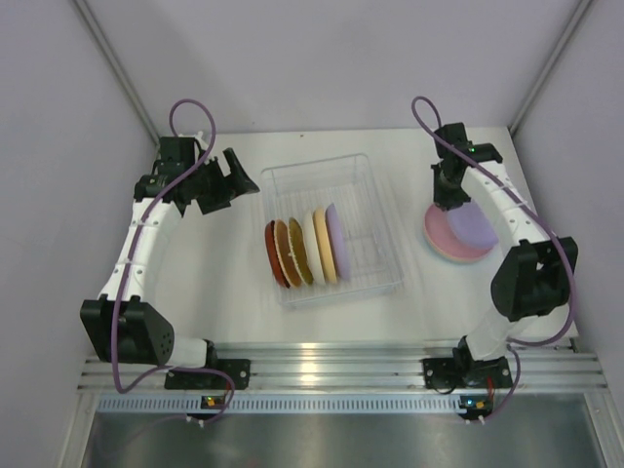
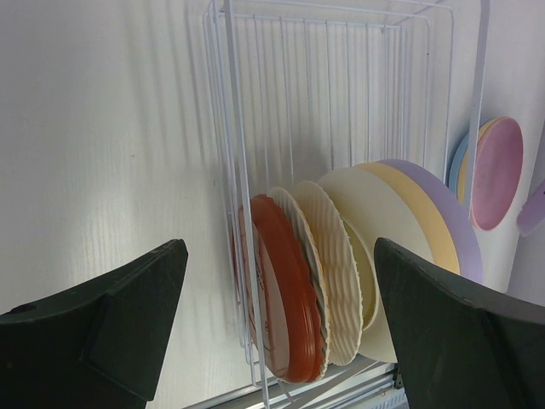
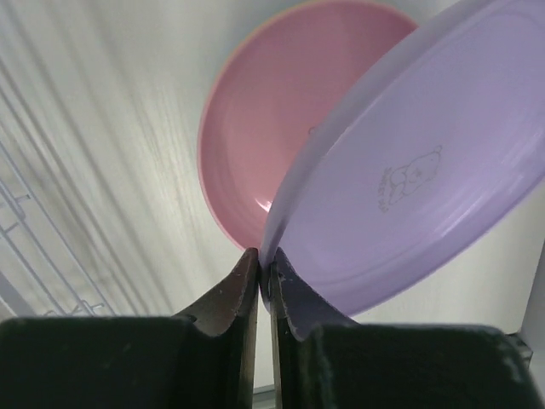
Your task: Unload the plates from the dish rack
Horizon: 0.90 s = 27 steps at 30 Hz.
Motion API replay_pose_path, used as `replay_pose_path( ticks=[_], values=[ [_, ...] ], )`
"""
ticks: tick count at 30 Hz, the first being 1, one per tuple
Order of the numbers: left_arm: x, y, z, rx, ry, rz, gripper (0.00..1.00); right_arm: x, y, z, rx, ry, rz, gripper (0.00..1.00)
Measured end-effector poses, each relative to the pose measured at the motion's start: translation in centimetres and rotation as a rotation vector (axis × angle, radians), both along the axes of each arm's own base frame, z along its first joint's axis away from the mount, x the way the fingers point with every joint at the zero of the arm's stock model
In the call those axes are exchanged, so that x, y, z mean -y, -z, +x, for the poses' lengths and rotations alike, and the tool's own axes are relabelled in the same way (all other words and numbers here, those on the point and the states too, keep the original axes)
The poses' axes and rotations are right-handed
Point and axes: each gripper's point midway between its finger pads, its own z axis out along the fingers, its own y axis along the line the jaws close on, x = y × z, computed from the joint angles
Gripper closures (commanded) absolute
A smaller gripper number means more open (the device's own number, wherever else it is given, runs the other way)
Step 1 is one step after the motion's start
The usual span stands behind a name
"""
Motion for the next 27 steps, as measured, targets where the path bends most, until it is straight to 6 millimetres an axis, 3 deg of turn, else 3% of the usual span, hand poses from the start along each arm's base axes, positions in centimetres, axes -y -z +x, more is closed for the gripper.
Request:
replay_pose_path(
  ticks=[1, 2, 5, 9, 11, 15, 20, 23, 27],
  values=[
    [0.0, 0.0, 0.0, 0.0, 0.0, 0.0, 0.04, 0.0, 0.3, 0.0, -0.01, -0.002, -0.004, 0.84],
    [0.0, 0.0, 0.0, 0.0, 0.0, 0.0, 0.04, 0.0, 0.6, -0.1, -0.016, -0.003, -0.004, 0.67],
    [0.0, 0.0, 0.0, 0.0, 0.0, 0.0, 0.04, -0.2, 0.5, 0.0, -0.016, -0.019, 0.002, 0.49],
    [0.0, 0.0, 0.0, 0.0, 0.0, 0.0, 0.04, -1.2, 0.3, 0.0, -0.015, -0.058, 0.054, 0.41],
    [0.0, 0.0, 0.0, 0.0, 0.0, 0.0, 0.04, -2.7, -0.7, 0.2, 0.006, -0.1, 0.128, 0.4],
    [0.0, 0.0, 0.0, 0.0, 0.001, 0.0, 0.04, -8.1, -4.8, -0.1, 0.103, -0.276, 0.402, 0.37],
    [0.1, 0.0, 0.0, 0.0, 0.002, 0.0, 0.04, -15.1, -9.3, -2.6, 0.162, -0.538, 0.677, 0.37],
    [0.1, 0.0, 0.0, 0.0, 0.003, 0.0, 0.04, -19.5, -9.4, -4.8, 0.115, -0.682, 0.788, 0.38],
    [0.2, 0.0, 0.0, 0.0, 0.005, 0.0, 0.04, -23.2, -7.9, -7.0, 0.014, -0.778, 0.87, 0.38]
  ],
)
